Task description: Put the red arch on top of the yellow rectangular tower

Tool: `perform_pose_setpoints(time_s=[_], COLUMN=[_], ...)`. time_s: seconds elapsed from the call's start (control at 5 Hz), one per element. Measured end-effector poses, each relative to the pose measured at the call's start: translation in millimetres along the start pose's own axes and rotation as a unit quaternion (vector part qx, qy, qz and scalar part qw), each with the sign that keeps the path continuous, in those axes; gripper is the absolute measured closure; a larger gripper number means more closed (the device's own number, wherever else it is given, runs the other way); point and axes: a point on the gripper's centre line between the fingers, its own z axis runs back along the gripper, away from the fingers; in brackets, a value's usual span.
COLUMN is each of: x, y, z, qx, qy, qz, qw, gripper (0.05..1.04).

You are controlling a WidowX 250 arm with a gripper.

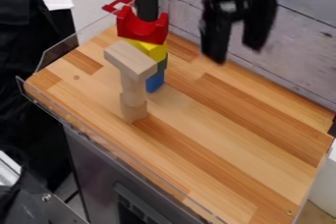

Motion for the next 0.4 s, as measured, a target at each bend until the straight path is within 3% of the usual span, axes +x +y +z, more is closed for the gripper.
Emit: perform_pose_setpoints(time_s=[0.2, 0.4], x=[-12.3, -11.9], y=[5.1, 2.5], z=[-5.8, -6.5], qx=[-0.026, -0.035], qy=[-0.007, -0.019], qz=[-0.02, -0.022], qw=[0.9994, 0.999], gripper=[0.083, 0.083])
